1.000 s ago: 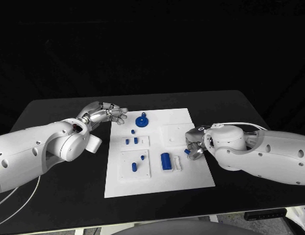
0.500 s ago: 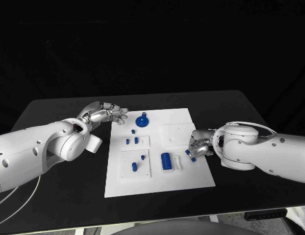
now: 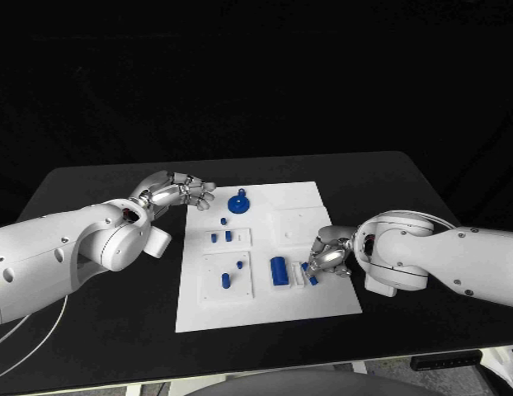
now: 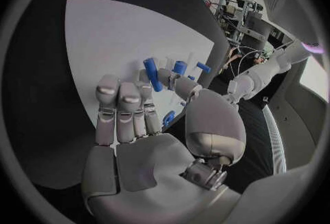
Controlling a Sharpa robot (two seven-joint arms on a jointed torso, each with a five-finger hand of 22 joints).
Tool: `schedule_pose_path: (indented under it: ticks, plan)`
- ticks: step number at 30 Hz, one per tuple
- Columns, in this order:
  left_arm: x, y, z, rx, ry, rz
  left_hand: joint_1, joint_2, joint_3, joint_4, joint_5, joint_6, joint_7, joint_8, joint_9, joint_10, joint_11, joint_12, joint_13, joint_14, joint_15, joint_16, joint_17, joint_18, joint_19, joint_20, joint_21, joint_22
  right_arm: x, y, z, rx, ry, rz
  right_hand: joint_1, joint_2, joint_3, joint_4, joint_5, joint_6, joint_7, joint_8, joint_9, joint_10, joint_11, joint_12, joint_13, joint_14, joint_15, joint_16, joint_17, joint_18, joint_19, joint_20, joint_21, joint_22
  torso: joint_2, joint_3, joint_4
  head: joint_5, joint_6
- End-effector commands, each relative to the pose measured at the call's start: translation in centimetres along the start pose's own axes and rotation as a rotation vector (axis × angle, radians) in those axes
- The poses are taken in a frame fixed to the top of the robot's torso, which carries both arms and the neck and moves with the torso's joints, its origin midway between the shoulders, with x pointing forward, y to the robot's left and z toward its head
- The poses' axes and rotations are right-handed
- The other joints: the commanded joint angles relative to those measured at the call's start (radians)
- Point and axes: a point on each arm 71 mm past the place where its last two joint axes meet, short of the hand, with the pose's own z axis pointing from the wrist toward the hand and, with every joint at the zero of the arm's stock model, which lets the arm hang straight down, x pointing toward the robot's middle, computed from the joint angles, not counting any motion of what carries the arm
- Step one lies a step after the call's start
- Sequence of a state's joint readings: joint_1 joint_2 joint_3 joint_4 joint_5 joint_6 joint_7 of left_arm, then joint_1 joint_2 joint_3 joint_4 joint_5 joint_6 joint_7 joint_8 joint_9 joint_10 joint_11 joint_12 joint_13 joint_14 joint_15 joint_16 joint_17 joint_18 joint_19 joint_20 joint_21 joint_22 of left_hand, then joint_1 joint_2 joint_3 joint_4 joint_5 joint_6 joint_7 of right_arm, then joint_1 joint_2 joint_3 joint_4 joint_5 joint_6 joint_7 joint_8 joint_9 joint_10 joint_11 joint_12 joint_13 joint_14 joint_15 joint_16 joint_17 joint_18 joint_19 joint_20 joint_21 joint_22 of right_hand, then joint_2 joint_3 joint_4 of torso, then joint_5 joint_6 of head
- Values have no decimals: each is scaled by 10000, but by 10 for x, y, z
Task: Assemble the parts on the task board
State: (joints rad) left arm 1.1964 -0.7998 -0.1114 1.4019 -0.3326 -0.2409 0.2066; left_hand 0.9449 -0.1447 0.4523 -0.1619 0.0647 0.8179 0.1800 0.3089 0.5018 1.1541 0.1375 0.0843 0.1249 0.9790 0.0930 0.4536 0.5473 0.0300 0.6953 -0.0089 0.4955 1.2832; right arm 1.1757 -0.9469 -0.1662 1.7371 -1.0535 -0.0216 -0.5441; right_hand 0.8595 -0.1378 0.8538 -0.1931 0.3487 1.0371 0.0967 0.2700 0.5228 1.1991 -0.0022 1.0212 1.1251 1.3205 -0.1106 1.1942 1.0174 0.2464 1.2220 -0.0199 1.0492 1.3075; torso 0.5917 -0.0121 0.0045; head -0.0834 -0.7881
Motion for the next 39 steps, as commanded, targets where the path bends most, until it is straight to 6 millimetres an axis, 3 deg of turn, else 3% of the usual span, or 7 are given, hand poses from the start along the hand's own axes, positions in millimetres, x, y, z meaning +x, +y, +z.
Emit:
schedule_pose_path:
  ticks: [1, 27, 38, 39]
  plan:
    - [3, -1, 0, 43, 186, 36, 6, 106, -18, -35, 64, -21, -47, 54, -18, 41, -34, -15, 14, 85, 3, -45, 12, 124, 8, 29, -64, 10, 2, 1, 1, -29, 291, 204, -148, -53, -102, 7, 9, 67, -6, -65, -5, 102, -129, 35, -11, -16, -54, -36, -13, 154, 3, -55, -64, 46, 0, -1, 10, -10, -9]
    - [2, -1, 0, 9, 198, 35, 26, 144, -17, -57, 77, -22, -46, 59, -25, 39, -32, -18, 15, 91, 3, -69, 43, 120, 13, 28, -76, 27, 2, 8, 10, -123, 236, 150, -194, -134, -279, 153, -205, 81, -21, -38, -14, 93, -145, 43, -16, -21, -71, -42, -10, 154, 3, -83, -90, 43, -1, 1, 5, 36, -14]
    - [2, 0, -1, -22, 212, 36, 5, 144, -30, -52, 73, -24, -45, 61, -28, 37, -30, -19, 15, 94, 4, -80, 58, 116, 15, 30, -84, 34, 2, 7, 12, -68, 334, 173, -398, -299, -328, 614, -1222, 68, -28, -26, -55, 61, -150, 36, -33, -34, -76, -54, -5, 154, -24, -94, -130, 55, 8, 4, 7, 67, -30]
    - [2, 0, -1, -23, 215, 38, 3, 143, -31, -52, 73, -24, -45, 61, -28, 37, -30, -19, 15, 94, 4, -82, 59, 115, 15, 30, -85, 35, 2, 7, 12, -71, 352, 163, -478, -385, -322, 741, -1651, 74, -33, -20, -60, 63, -150, 37, -36, -34, -75, -54, -4, 154, -22, -95, -135, 56, 8, 3, 7, 67, -30]
